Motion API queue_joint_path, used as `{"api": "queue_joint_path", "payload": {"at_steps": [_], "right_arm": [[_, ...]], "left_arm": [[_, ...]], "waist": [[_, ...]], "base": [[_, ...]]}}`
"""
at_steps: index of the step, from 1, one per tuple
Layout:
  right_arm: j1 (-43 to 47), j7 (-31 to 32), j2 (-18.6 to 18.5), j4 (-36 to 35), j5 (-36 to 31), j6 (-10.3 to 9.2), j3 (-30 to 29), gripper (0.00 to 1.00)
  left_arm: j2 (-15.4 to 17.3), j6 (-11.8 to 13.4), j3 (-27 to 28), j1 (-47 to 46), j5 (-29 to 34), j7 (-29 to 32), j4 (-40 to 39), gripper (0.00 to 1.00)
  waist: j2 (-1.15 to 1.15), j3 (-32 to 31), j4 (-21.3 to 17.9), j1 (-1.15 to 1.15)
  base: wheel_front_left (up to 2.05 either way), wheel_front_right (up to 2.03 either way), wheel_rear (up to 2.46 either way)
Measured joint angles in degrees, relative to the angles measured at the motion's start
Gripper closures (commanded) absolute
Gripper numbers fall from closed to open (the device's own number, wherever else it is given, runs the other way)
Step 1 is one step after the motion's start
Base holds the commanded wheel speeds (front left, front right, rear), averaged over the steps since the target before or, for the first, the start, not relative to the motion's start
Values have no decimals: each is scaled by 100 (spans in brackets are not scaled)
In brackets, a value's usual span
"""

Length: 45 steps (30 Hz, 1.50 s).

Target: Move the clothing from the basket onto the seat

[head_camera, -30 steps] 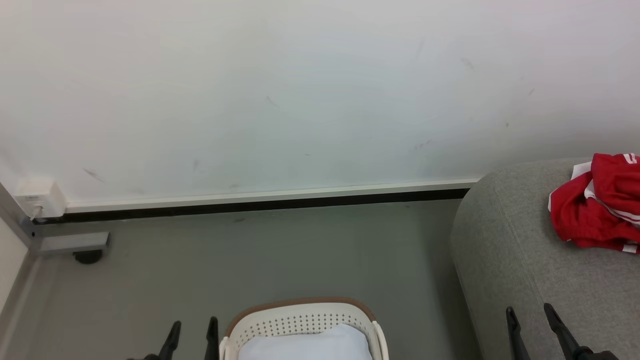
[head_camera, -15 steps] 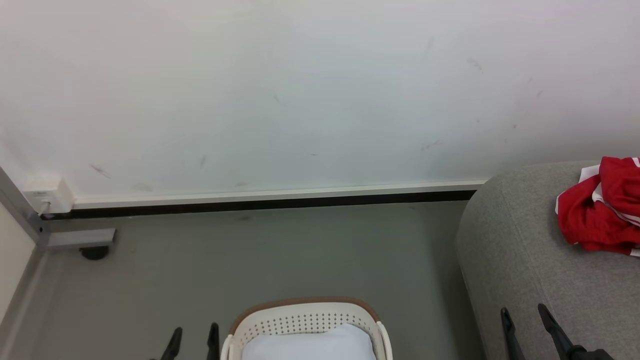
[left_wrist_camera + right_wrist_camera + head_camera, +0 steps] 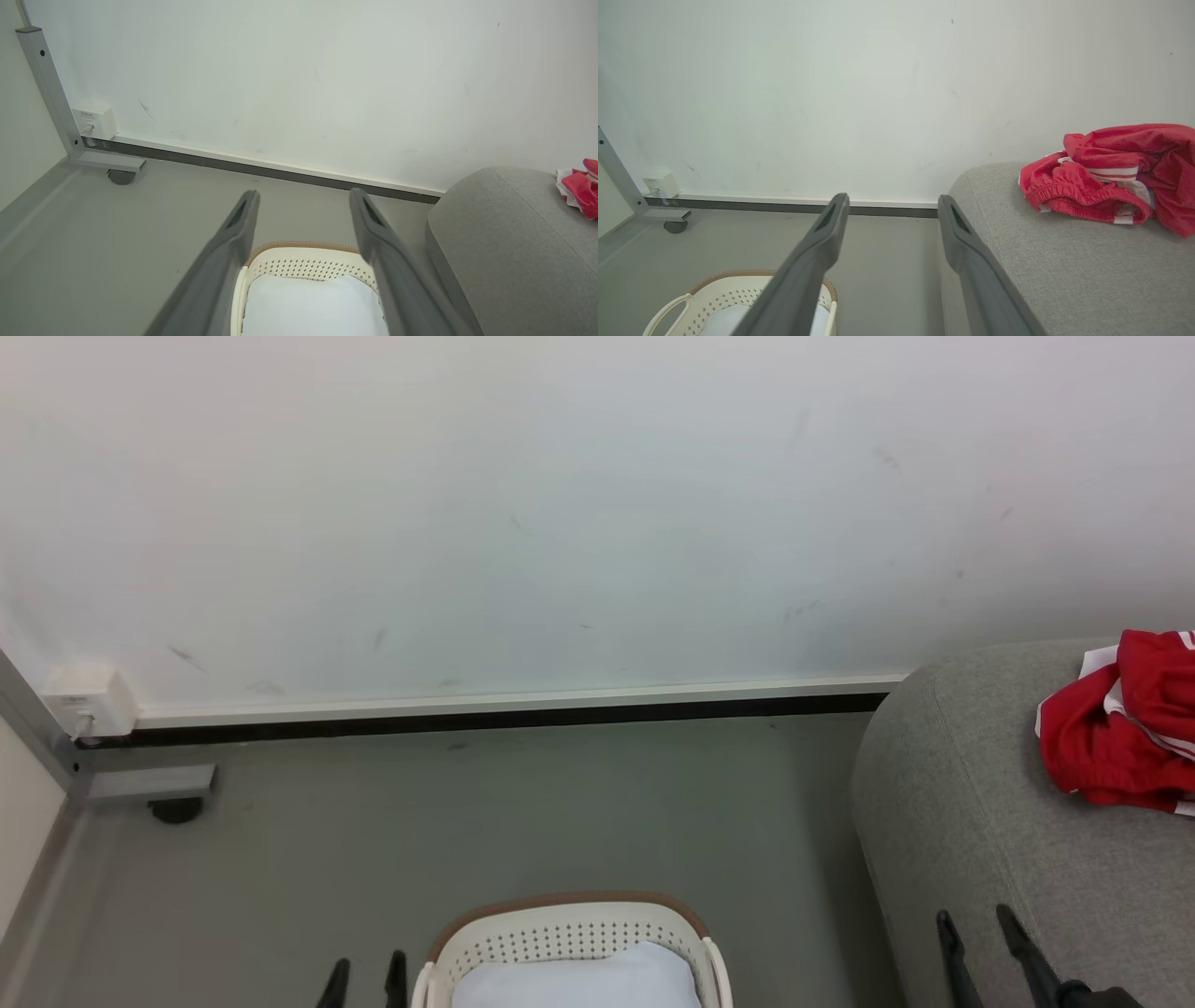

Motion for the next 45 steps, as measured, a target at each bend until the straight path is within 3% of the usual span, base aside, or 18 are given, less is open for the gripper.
{"api": "queue_joint_path", "payload": {"at_steps": [6,23,45], "right_arm": [[159,54,42,244,123,0,-9,100],[82,516,45,129,1924,0,-185,100],[-143,1004,44,-13,3800,0,-379,100]], "left_arm": [[-26,-3,-22,75,-69,59,252,100],[-27,-146,240,-65,-1761,515,167,100],[-26,-303,512,-327,-3487,1005,42,100]], "waist": [[0,4,0,1],[0,46,2,1],[0,99,6,1]], "base": [[0,0,0],[0,0,0],[0,0,0]]}}
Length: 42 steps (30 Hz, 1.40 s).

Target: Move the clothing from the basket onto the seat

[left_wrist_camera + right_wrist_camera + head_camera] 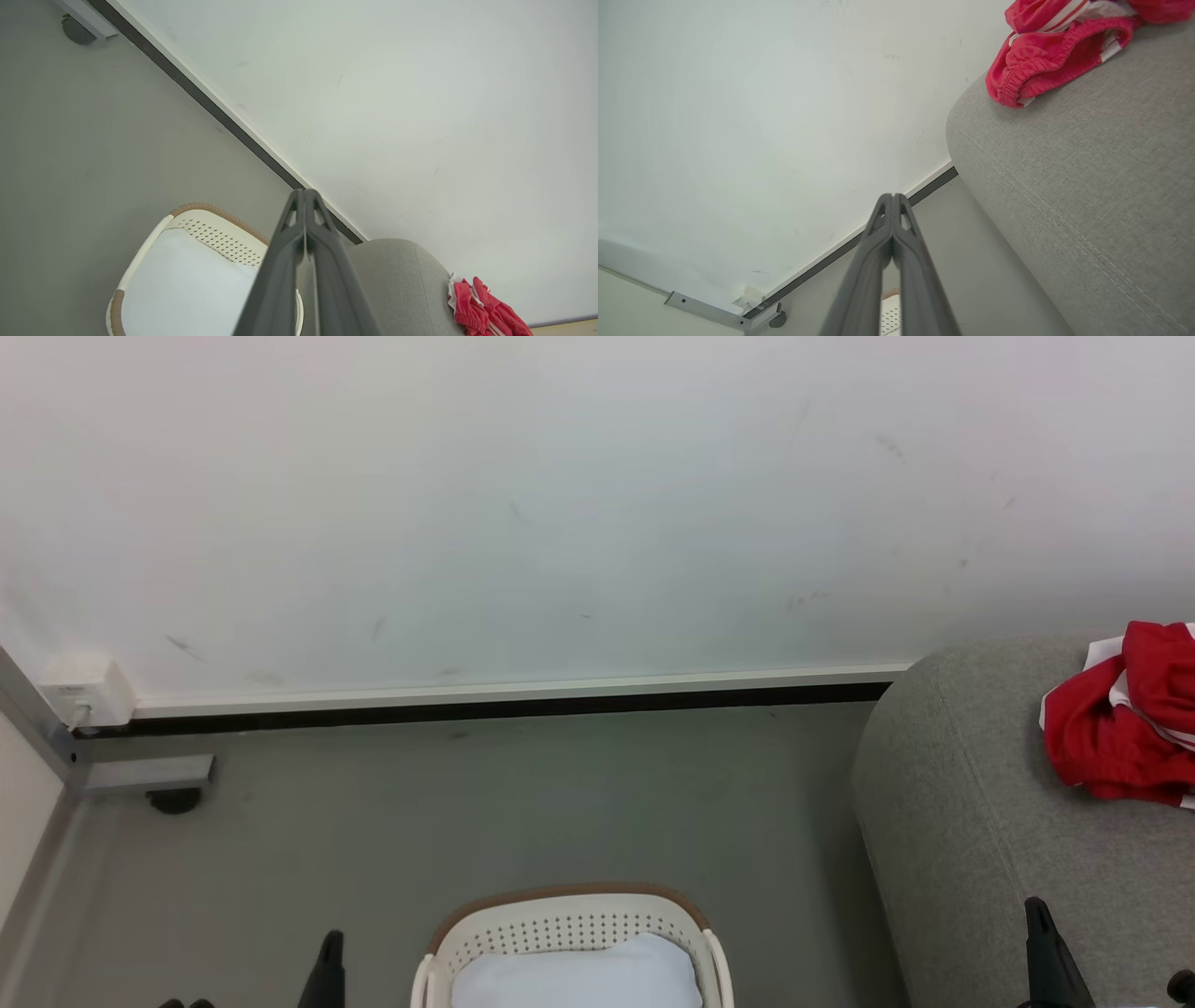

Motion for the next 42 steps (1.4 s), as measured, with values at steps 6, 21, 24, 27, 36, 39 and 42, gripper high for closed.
{"api": "queue_joint_path", "payload": {"at_steps": [6,21,24,27,36,39,42], "right_arm": [[-16,107,-1,-33,426,0,-41,100],[-127,359,-3,-102,1439,0,-146,100],[-157,409,-4,-116,1633,0,-166,100],[-193,459,-5,-129,1800,-1,-186,100],[-238,583,-9,-175,2312,-1,-234,100],[-243,631,-9,-182,2477,-1,-247,100],[-264,678,-10,-198,2613,-1,-263,100]], "left_arm": [[0,-43,65,-43,-416,104,-27,100],[1,-107,211,-186,-1284,359,-79,100],[1,-129,238,-226,-1501,411,-96,100],[1,-145,270,-240,-1621,456,-104,100],[2,-183,346,-310,-2123,591,-136,100],[3,-201,368,-337,-2264,631,-148,100],[3,-221,389,-356,-2386,669,-160,100]], "waist": [[0,14,1,0],[0,50,3,0],[0,57,3,0],[0,64,4,0],[0,86,5,0],[0,93,5,0],[0,100,6,0]], "base": [[0,0,0],[0,0,0],[0,0,0],[0,0,0],[0,0,0],[0,0,0],[0,0,0]]}}
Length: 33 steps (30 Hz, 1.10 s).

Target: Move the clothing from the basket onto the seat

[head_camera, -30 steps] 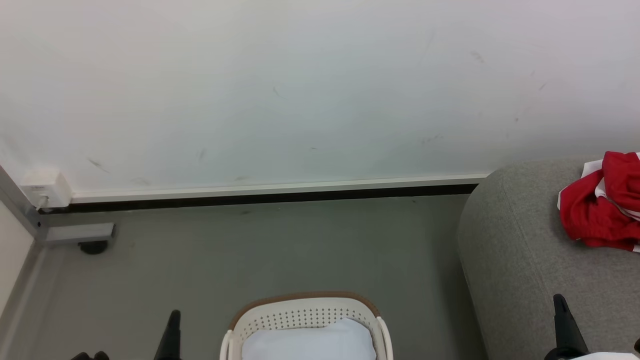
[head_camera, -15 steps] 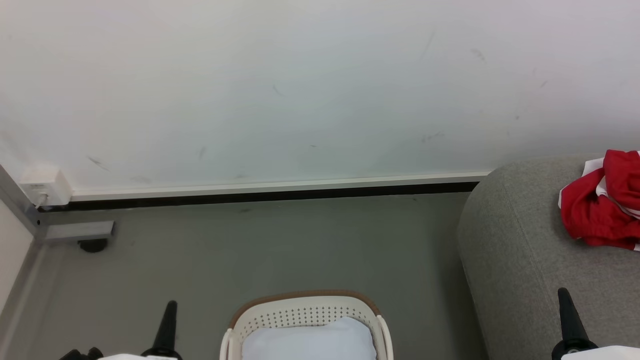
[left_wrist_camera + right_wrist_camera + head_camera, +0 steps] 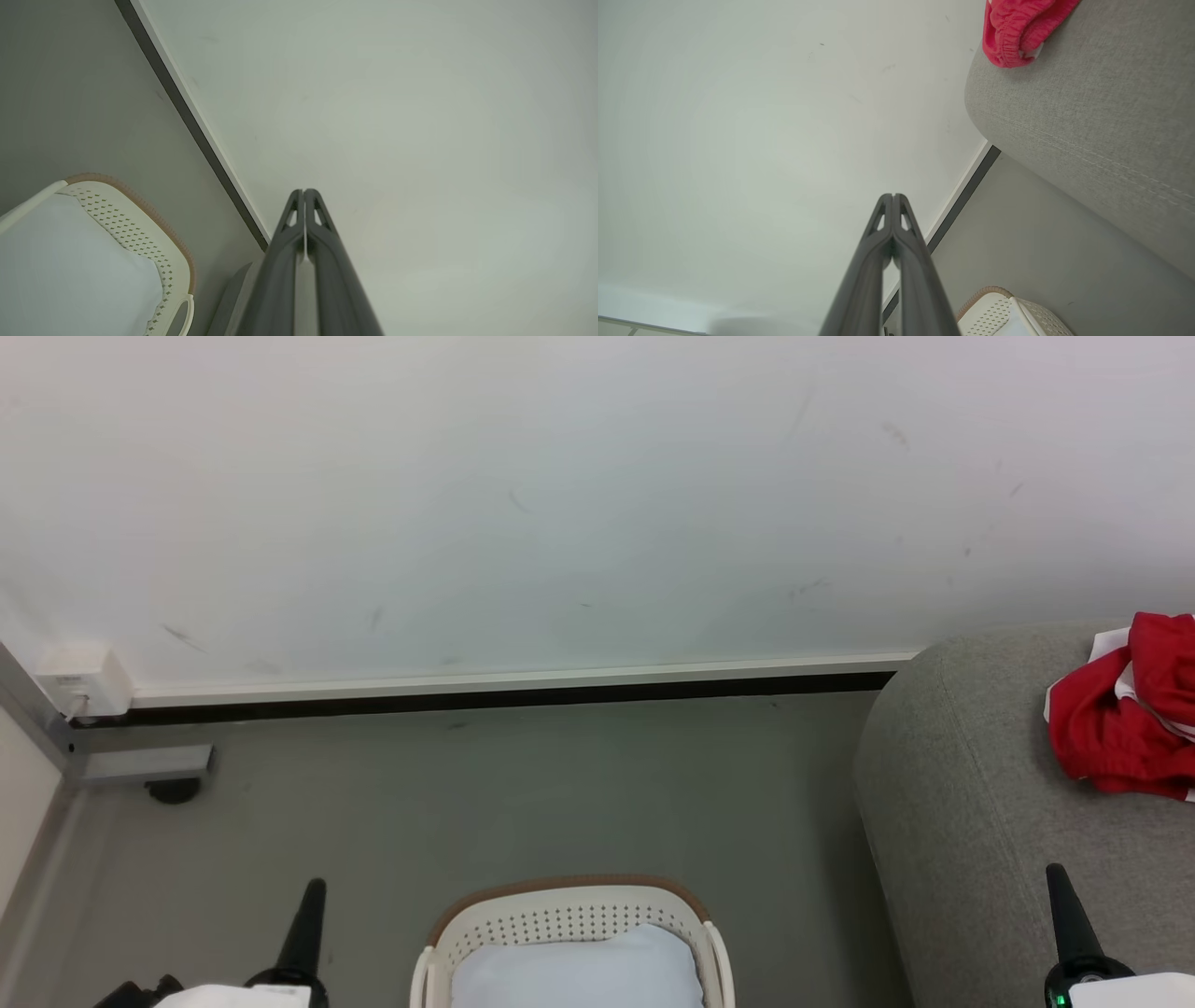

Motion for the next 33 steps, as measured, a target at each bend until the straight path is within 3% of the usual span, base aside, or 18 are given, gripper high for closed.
{"api": "queue_joint_path", "payload": {"at_steps": [33], "right_arm": [[-187,381,-9,-104,1512,0,-159,100]], "left_arm": [[8,-126,220,-211,-1368,389,-94,100]], "waist": [[0,79,4,-1]], "base": [[0,0,0]]}}
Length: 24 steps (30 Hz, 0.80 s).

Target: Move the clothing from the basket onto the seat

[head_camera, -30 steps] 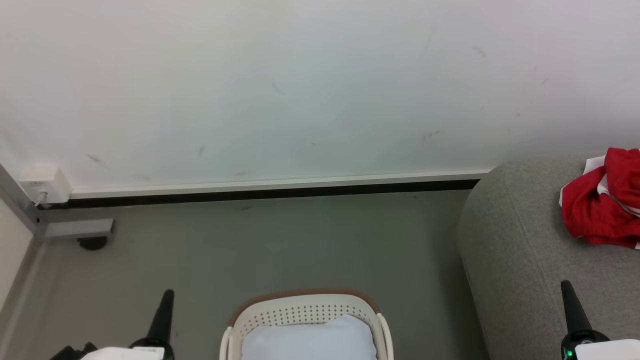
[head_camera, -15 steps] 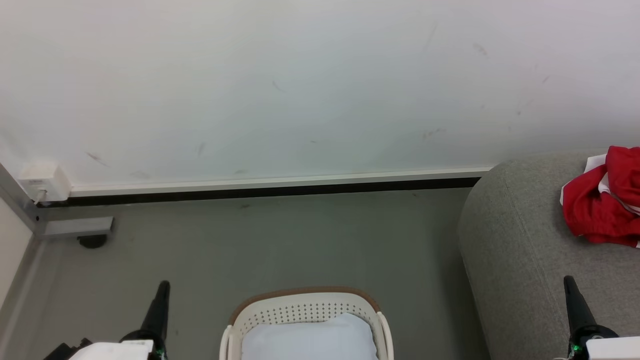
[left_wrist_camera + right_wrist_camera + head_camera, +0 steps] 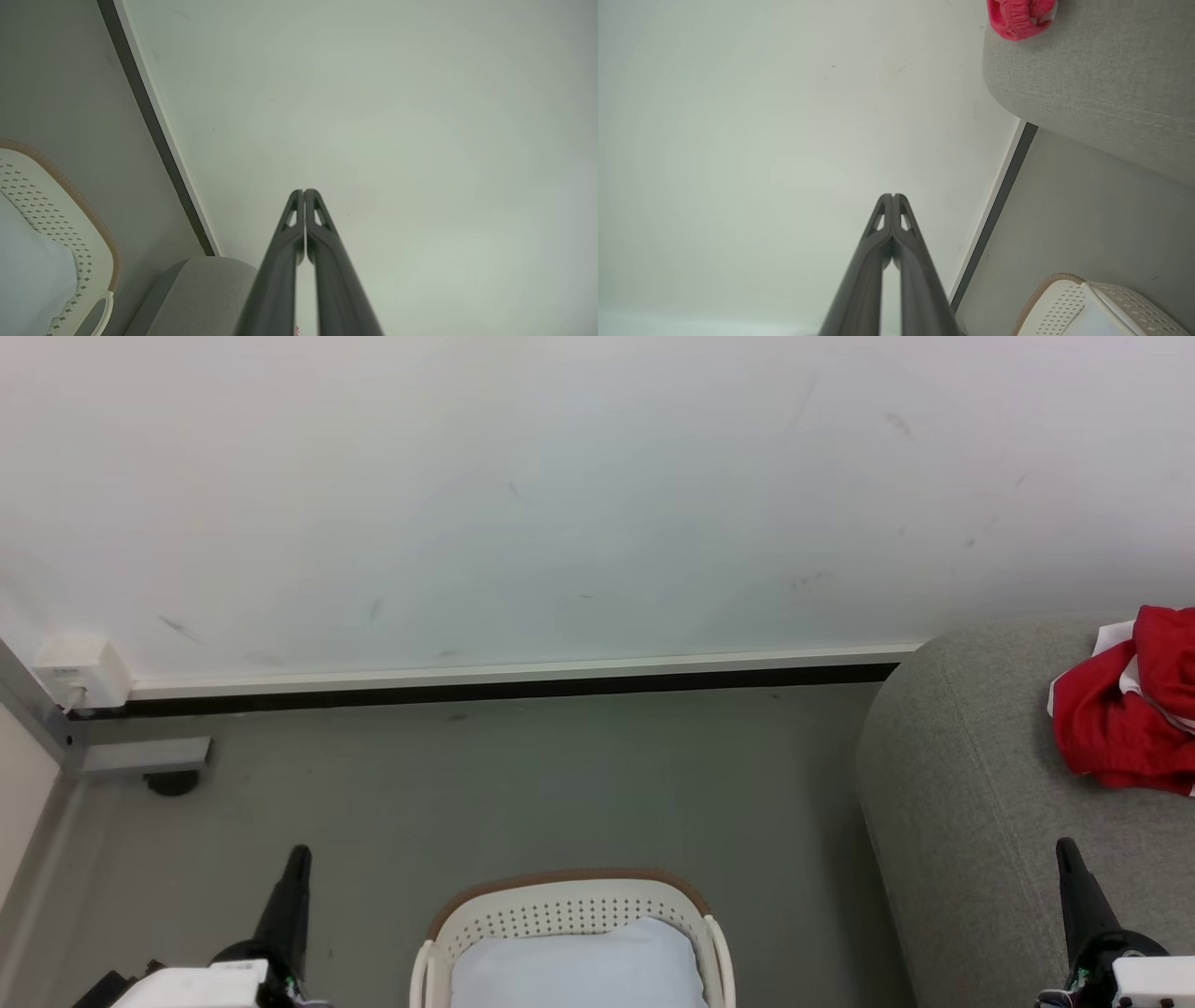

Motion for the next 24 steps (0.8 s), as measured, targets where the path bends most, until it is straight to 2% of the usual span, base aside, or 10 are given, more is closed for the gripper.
{"api": "queue_joint_path", "payload": {"at_steps": [11,24], "right_arm": [[-27,104,-3,-32,420,0,-41,100],[-29,105,-4,-35,430,0,-42,100]], "left_arm": [[3,-35,65,-49,-386,100,-24,100],[3,-43,67,-52,-386,101,-25,100]], "waist": [[0,25,2,0],[0,25,2,0]], "base": [[0,0,0],[0,0,0]]}}
